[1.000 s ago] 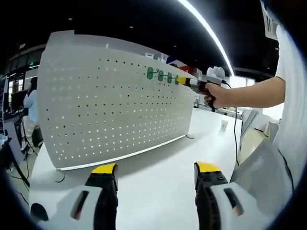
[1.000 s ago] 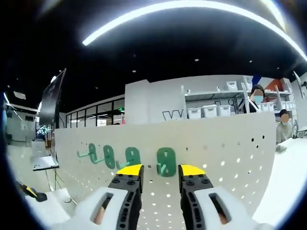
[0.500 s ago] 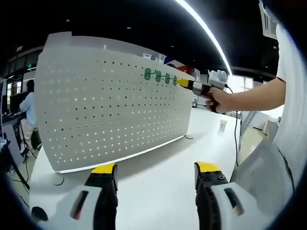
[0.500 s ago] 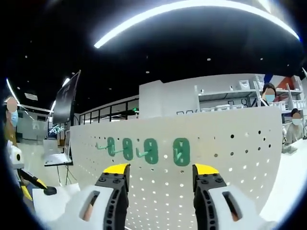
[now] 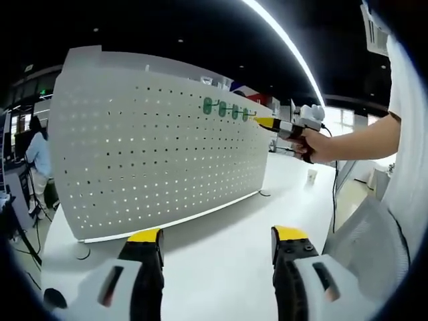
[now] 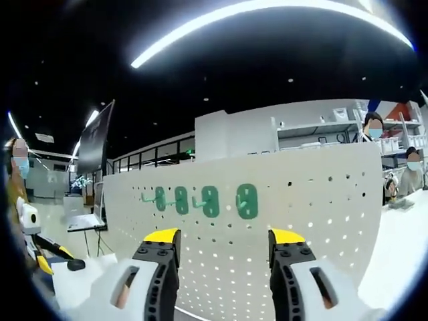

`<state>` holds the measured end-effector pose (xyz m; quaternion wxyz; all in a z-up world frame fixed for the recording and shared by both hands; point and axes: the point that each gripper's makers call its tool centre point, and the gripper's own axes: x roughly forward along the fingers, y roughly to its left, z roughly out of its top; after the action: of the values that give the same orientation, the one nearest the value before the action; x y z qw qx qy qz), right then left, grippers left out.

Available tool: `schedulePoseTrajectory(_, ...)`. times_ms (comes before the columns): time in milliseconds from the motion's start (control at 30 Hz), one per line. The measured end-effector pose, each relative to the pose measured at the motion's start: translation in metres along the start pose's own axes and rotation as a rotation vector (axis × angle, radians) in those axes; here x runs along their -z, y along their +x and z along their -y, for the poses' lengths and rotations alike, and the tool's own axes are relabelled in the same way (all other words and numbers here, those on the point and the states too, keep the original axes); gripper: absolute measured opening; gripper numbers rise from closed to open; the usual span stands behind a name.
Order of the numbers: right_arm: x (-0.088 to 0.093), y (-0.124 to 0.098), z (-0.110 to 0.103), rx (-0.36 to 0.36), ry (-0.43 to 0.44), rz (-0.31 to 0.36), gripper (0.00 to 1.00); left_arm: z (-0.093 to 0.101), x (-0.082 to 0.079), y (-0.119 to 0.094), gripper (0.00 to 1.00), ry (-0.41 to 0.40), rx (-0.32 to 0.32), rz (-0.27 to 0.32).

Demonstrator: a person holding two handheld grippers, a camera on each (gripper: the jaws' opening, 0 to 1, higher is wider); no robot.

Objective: Insert the hook assembly into the mounting plate slot until the hook locks in place.

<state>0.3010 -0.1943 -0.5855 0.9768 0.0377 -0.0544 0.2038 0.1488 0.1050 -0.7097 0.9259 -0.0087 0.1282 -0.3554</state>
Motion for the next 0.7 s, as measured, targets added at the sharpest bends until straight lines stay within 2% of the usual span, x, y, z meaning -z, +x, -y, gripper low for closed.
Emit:
schedulePoseTrajectory(200, 0.007, -0.019, -0.003, -0.018, 0.001, -0.018, 0.51, 0.002, -0.003, 0.002, 0.67, 0.001, 0.004, 0.006)
schedulePoseTrajectory(267, 0.014, -0.025, -0.007, -0.033, 0.001, -0.051, 0.51, 0.003, -0.002, 0.003, 0.67, 0.003, 0.008, 0.002)
schedulePoseTrajectory(700, 0.035, -0.061, -0.013, -0.068, 0.016, -0.086, 0.52, 0.009, 0.002, 0.005, 0.68, -0.006, 0.021, -0.001)
